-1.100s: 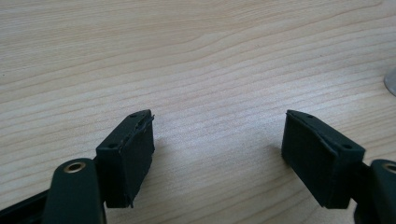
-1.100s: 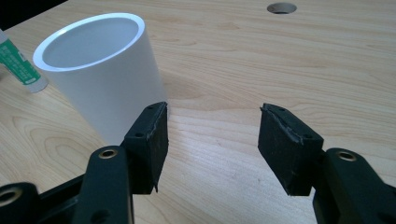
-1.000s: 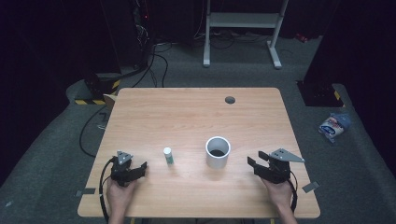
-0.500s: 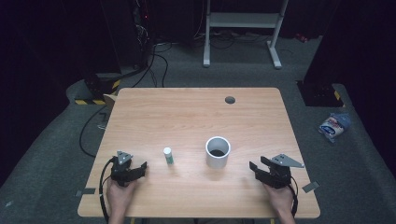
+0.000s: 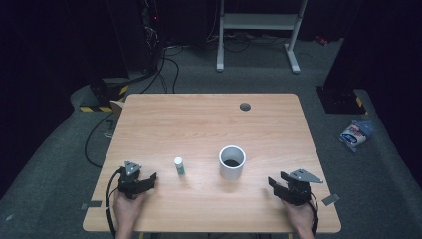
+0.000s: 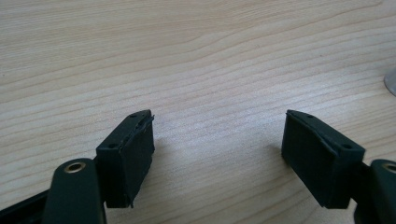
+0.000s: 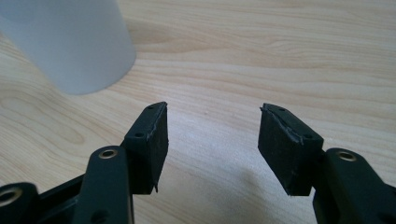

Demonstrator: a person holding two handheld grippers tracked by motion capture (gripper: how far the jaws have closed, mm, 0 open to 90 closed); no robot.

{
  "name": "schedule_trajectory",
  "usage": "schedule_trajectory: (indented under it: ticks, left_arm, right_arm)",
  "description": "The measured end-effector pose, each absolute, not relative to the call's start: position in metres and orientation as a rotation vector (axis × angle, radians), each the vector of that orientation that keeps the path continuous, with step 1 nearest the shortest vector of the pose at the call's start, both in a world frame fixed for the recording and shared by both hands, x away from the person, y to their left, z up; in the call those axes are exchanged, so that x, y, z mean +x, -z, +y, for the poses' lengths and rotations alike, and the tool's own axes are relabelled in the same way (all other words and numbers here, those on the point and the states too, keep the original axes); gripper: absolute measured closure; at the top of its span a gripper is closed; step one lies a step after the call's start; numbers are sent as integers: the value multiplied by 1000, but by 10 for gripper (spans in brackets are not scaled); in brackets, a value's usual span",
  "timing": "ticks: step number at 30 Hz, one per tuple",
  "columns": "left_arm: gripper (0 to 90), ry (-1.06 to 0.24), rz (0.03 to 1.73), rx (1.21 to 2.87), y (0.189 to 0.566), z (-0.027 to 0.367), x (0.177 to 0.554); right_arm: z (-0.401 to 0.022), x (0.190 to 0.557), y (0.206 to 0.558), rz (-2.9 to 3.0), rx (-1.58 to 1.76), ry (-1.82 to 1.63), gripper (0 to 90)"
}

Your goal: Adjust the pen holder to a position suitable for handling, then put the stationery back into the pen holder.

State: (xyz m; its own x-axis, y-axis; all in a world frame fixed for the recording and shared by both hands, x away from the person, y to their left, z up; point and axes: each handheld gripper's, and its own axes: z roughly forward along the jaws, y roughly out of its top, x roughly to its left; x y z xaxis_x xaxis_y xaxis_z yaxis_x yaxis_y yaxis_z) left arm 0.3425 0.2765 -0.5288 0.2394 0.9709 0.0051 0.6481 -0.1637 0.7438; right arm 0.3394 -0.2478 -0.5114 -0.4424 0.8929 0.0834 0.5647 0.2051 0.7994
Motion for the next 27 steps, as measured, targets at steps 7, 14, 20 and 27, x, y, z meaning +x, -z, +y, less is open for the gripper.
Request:
schedule_trajectory:
  ticks: [7,14,20,27]
  left_arm:
    - [255,-668,1480,1891,529,276,342]
    - [256,-665,1481,1887,529,277,342]
    - [274,-672,1492,1877,529,277,342]
    - [246,-619,1494,1866,527,279,342]
  right_arm:
    - [-244,341,515,2115,1332,-1049,426]
    - [-239,346,522,2155,1325,-988,412]
    - [-237,352,523,2220,1282,-947,352]
    - [-238,361,523,2217,1286,-940,320]
